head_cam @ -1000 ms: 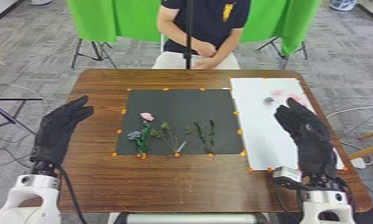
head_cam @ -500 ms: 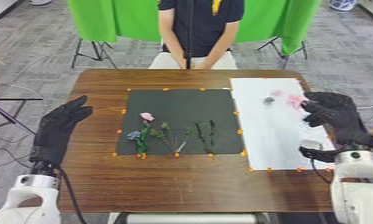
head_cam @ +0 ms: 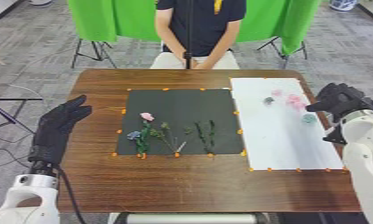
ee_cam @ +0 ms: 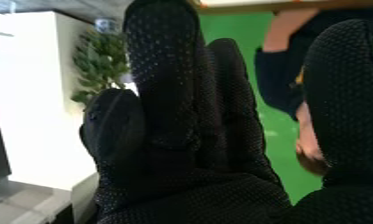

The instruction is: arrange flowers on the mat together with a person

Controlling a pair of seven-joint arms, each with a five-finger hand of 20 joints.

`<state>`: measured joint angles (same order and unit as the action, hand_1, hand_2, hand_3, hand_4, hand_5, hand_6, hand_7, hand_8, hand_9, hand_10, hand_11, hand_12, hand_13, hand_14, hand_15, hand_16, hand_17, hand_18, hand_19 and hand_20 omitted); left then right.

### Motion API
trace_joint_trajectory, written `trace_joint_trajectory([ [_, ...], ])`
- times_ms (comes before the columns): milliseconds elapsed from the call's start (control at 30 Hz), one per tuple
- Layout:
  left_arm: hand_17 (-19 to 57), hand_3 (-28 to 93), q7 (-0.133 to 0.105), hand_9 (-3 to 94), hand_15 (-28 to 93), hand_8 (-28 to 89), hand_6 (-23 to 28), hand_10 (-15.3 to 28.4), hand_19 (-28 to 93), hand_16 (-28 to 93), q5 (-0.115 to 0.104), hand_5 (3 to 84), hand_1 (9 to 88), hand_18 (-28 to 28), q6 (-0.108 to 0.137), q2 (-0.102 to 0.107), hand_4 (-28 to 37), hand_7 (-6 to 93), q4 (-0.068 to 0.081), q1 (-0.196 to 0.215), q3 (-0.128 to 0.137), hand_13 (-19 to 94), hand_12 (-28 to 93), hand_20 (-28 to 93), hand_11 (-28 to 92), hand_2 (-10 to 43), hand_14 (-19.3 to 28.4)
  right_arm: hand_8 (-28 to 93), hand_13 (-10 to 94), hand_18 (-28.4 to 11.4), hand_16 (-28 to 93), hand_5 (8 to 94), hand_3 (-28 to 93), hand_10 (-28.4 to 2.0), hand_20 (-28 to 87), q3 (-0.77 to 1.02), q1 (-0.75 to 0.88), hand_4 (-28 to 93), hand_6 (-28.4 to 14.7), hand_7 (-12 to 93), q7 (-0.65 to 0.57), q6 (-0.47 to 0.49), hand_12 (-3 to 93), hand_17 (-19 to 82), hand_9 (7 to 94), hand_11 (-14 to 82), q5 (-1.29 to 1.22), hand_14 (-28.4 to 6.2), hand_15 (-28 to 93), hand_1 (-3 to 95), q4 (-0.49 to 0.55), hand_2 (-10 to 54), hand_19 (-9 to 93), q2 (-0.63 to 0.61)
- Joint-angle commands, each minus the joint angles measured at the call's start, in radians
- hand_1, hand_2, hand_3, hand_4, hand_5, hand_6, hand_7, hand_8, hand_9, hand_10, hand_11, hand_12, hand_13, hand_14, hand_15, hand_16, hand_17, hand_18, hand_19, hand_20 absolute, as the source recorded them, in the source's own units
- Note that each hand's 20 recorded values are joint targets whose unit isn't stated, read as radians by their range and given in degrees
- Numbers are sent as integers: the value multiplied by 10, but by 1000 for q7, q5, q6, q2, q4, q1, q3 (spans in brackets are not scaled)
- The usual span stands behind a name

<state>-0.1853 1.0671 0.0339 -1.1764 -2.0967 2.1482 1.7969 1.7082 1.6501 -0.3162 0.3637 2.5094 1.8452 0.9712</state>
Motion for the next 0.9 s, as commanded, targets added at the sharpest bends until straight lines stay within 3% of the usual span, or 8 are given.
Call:
trace_joint_trajectory([
  [33,17,615,7,448,140,-55,42,140,60,53,-2,468,225,124,8,-10,-283,102,-4,12,3,320,160,150,200,72,171,-102,925,-93,264,589,634,-143,237,-31,-39,-229,1,148,-12,55,167,646,779,149,2,-44,399,336,-76,-95,928,10],
  [267,16,616,9,447,140,-55,43,139,60,53,2,468,224,125,2,-10,-283,101,0,3,-8,319,160,150,199,73,172,-107,937,-75,222,602,633,-138,207,-56,-69,-238,7,160,-4,38,145,693,819,134,13,-33,430,348,-150,-95,932,28],
  [500,17,620,5,447,142,-55,42,139,59,53,3,468,225,124,3,-17,-283,102,-2,7,-1,320,159,150,199,72,173,-111,937,-71,200,608,632,-133,228,-60,-60,-241,11,167,3,13,143,709,833,138,41,-25,475,379,-194,-95,932,50],
  [733,16,622,11,447,141,-55,42,138,60,52,9,468,228,125,-10,-20,-280,102,6,-9,-7,319,160,150,200,69,173,-125,937,-66,187,639,649,-115,255,-70,-30,-262,26,200,1,-3,152,718,857,161,45,-15,509,465,-210,-95,932,71],
  [833,17,621,9,447,141,-55,42,138,60,52,7,468,230,124,-7,-22,-279,103,4,-4,-5,319,160,150,200,69,173,-127,937,-67,186,659,624,-105,282,-83,-19,-273,28,210,3,-24,211,721,877,138,40,-12,525,513,-212,-95,932,76],
  [900,17,620,9,447,141,-55,43,138,60,52,6,468,233,125,-8,-22,-277,102,3,0,-2,319,160,149,200,68,172,-61,937,-68,184,682,527,-96,302,-95,-19,-237,27,213,-2,-33,265,725,905,99,32,-10,541,581,-211,-95,932,77],
])
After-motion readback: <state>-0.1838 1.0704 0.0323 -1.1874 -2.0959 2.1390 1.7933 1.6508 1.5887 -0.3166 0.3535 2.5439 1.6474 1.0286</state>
